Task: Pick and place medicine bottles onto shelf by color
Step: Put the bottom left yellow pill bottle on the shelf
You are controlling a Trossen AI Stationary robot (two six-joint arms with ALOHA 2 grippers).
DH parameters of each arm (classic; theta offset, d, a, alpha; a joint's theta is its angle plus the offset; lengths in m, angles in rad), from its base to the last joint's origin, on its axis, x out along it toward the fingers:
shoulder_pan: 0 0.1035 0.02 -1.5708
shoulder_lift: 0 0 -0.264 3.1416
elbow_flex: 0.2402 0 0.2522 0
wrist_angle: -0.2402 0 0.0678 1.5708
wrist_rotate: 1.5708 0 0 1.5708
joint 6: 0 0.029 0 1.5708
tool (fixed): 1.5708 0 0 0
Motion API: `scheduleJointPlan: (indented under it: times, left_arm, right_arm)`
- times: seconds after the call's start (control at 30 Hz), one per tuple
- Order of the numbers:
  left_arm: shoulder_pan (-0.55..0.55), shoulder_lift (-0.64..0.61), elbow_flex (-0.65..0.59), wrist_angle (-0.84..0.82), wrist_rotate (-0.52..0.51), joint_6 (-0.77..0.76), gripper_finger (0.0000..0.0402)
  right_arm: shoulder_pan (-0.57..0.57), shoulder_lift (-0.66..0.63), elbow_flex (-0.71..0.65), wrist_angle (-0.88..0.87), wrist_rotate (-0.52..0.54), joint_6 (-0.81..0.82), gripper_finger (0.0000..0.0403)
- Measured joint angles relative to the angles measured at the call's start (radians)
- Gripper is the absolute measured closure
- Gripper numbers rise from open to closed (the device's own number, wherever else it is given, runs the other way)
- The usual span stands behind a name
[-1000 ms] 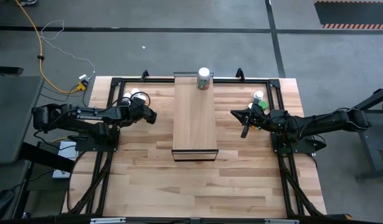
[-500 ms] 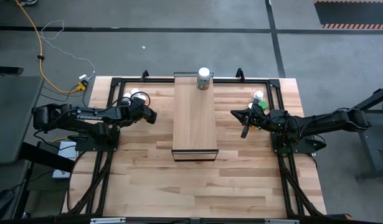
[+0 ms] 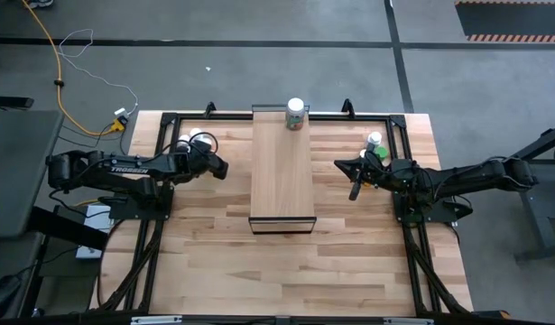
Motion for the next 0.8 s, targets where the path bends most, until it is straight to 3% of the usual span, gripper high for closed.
scheduleJointPlan:
  times: [0.2,0.37,0.6,0.8]
  left_arm:
    - [-0.035,-0.001,0.073,-0.005,0.017,0.023,0.0192]
    - [-0.048,-0.001,0.174,-0.063,-0.032,0.071,0.0192]
    - [-0.047,-0.001,0.4,-0.208,-0.137,0.18,0.0192]
    - [-0.02,0.045,0.61,-0.206,-0.117,0.327,0.0192]
  right_arm:
    - [0.0,0.0,0.0,-0.004,0.0,0.0,0.0403]
    - [0.0,0.0,0.0,-0.005,0.0,0.0,0.0403]
    - [0.0,0.0,0.0,-0.005,0.0,-0.001,0.0403]
    - [0.0,0.0,0.0,-0.005,0.0,-0.001,0.0403]
